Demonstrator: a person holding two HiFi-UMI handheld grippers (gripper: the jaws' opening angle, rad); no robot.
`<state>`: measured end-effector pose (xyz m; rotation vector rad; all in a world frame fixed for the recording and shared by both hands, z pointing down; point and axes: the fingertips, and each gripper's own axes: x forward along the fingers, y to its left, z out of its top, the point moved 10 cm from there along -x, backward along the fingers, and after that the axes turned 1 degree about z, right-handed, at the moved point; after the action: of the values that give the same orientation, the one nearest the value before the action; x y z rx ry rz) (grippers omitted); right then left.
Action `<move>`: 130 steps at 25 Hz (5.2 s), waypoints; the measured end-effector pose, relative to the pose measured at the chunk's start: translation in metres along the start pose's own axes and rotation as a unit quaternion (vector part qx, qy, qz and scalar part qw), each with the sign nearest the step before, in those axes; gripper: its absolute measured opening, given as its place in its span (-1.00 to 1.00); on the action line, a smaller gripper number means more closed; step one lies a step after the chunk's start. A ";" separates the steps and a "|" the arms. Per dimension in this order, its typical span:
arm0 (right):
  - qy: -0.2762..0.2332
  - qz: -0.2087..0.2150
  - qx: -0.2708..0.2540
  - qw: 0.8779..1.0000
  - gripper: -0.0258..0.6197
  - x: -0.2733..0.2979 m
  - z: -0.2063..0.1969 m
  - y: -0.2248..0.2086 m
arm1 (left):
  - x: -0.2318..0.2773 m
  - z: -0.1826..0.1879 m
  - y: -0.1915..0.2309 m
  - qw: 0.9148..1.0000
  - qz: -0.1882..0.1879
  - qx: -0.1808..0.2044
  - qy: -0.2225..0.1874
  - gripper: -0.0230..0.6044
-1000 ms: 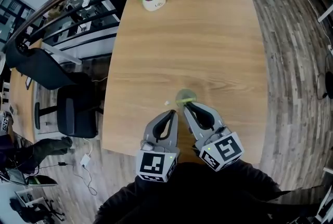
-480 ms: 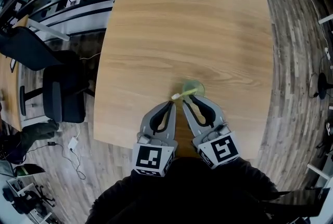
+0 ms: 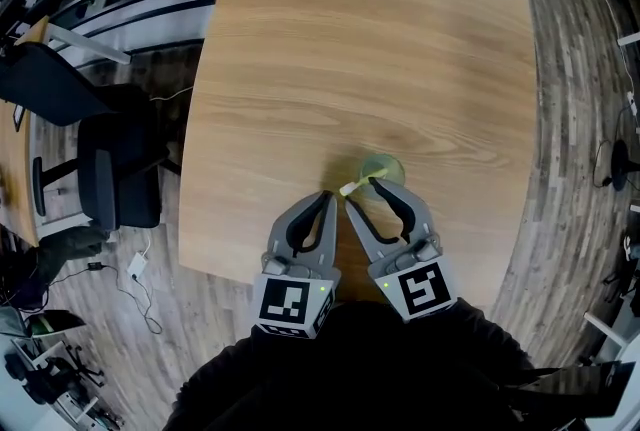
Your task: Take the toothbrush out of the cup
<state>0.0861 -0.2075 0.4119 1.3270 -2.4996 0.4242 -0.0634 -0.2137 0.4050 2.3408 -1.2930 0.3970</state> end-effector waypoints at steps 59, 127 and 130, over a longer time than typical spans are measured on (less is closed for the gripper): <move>0.071 -0.071 -0.052 0.994 -0.87 0.047 0.010 -0.013 | 0.046 -0.007 0.053 0.998 -0.035 -0.052 0.025 -0.90; -0.189 -0.108 0.023 0.976 -0.87 -0.207 0.035 0.036 | -0.136 0.034 -0.105 0.976 0.001 0.114 -0.186 -0.90; -0.189 -0.103 0.017 0.976 -0.87 -0.206 0.037 0.038 | -0.138 0.034 -0.108 0.975 -0.003 0.117 -0.186 -0.90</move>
<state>0.1618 -0.0462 0.2955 1.8054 -2.6135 0.1805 -0.0421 -0.0798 0.2894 2.7130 -1.4729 0.1133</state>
